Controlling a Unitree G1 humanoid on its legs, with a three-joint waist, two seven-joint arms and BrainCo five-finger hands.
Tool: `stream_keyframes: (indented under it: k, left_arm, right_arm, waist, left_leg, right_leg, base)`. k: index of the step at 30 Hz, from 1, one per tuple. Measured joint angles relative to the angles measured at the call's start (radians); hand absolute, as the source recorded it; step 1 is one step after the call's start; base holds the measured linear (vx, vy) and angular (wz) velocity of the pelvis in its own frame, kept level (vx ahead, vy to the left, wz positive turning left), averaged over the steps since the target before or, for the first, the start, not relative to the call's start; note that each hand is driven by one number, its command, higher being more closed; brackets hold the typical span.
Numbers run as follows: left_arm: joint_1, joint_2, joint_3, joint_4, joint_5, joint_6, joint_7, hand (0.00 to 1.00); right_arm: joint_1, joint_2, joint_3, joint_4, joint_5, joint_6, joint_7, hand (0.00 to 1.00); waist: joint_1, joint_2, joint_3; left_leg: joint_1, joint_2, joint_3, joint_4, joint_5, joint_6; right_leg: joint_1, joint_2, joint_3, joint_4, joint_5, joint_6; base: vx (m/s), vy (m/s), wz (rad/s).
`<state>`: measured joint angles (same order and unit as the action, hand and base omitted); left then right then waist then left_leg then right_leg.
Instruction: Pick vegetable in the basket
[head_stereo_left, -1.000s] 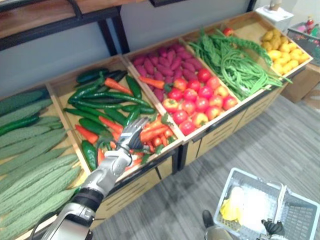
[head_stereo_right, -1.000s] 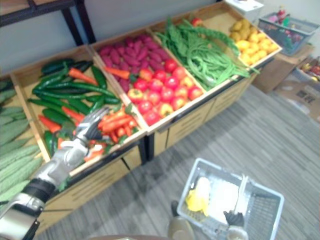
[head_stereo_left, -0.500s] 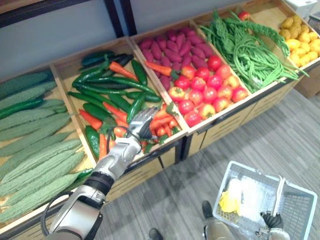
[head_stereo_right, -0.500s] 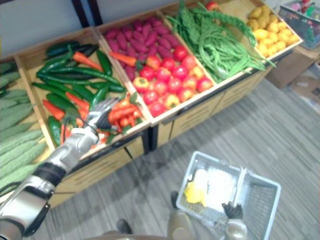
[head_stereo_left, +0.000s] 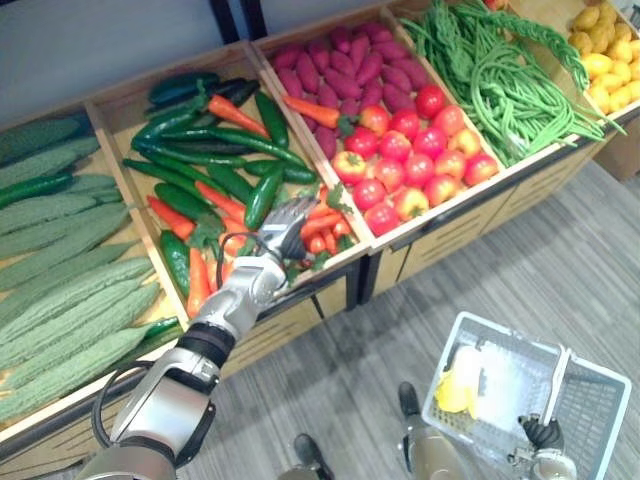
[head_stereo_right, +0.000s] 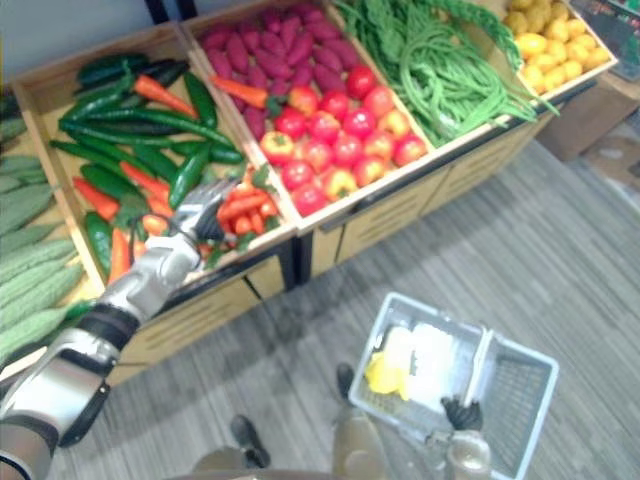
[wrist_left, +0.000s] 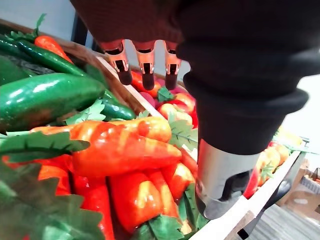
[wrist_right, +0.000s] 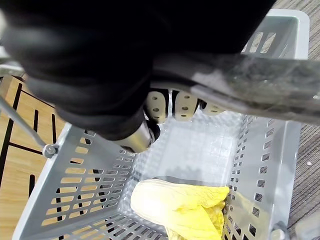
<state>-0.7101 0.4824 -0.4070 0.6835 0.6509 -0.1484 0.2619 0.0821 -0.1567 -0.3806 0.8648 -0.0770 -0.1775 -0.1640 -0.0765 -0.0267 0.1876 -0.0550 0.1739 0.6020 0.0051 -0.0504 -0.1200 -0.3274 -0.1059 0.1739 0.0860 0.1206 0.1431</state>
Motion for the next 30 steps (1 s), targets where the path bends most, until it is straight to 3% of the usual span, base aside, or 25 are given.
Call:
stream_keyframes:
  k: [9, 30]
  left_arm:
    - [-0.029, -0.011, 0.032, 0.000, -0.001, 0.009, 0.008, 0.00]
    - [-0.080, -0.010, 0.104, 0.088, -0.002, 0.044, 0.009, 0.00]
  right_arm:
    - [0.002, 0.010, 0.009, -0.031, 0.001, 0.002, -0.003, 1.00]
    - [0.009, 0.014, 0.037, -0.063, 0.008, -0.001, -0.011, 1.00]
  waist:
    - [0.001, 0.001, 0.011]
    - [0.002, 0.001, 0.012]
  left_leg:
    - [-0.038, 0.032, -0.010, 0.018, -0.001, -0.005]
    - [-0.114, 0.048, -0.042, 0.013, 0.031, -0.010]
  right_leg:
    - [-0.023, 0.020, -0.008, 0.000, 0.013, 0.001]
    - [-0.067, 0.023, -0.055, -0.020, 0.028, -0.011]
  base:
    - [0.00, -0.032, 0.03]
    - [0.00, -0.008, 0.05]
